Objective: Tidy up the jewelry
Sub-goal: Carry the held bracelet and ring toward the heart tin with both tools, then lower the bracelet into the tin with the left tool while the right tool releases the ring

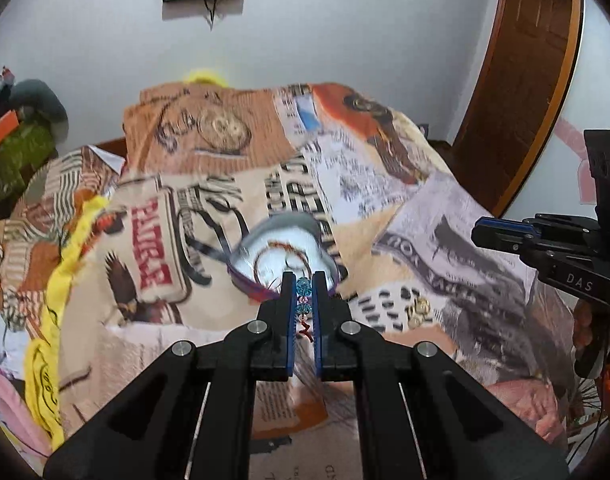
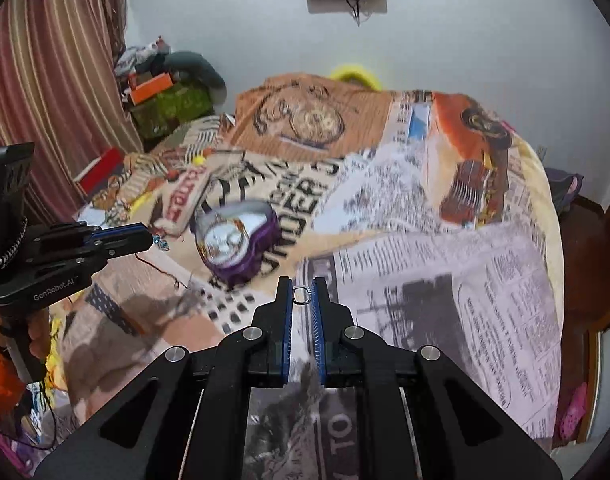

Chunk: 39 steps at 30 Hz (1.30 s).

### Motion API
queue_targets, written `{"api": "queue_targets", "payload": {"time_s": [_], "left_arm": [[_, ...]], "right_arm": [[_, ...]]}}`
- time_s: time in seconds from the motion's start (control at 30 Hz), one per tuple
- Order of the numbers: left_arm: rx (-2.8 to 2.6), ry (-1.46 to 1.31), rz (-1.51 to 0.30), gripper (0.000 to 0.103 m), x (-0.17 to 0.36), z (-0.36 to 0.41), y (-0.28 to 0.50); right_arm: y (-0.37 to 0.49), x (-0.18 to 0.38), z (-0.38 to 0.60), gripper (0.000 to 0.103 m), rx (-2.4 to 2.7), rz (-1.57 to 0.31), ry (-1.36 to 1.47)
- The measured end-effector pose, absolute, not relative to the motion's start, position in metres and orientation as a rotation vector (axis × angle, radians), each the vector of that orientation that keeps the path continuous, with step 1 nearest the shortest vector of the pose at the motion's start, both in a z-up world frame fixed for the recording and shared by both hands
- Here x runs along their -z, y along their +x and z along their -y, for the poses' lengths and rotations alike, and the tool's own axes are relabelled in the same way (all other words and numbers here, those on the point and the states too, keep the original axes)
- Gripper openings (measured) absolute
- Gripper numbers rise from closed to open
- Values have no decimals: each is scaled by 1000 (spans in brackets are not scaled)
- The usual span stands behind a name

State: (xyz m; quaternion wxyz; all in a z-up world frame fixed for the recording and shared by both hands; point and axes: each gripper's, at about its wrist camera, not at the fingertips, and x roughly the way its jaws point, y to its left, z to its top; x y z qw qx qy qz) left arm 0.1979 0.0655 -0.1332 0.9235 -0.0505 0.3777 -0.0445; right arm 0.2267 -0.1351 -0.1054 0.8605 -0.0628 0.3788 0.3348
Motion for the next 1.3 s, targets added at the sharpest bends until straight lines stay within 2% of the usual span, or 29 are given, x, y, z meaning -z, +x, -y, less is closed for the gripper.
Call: {"api": "queue_targets", "payload": {"time_s": [0.53,1.3], "left_arm": [[87,-127,-706,5,108,-82,234],[131,-149,-918,5,186,-94,283]], "right_arm": [[249,96,81,8,-803,-767,-112],[302,137,24,8,-855,-978,-149]]}}
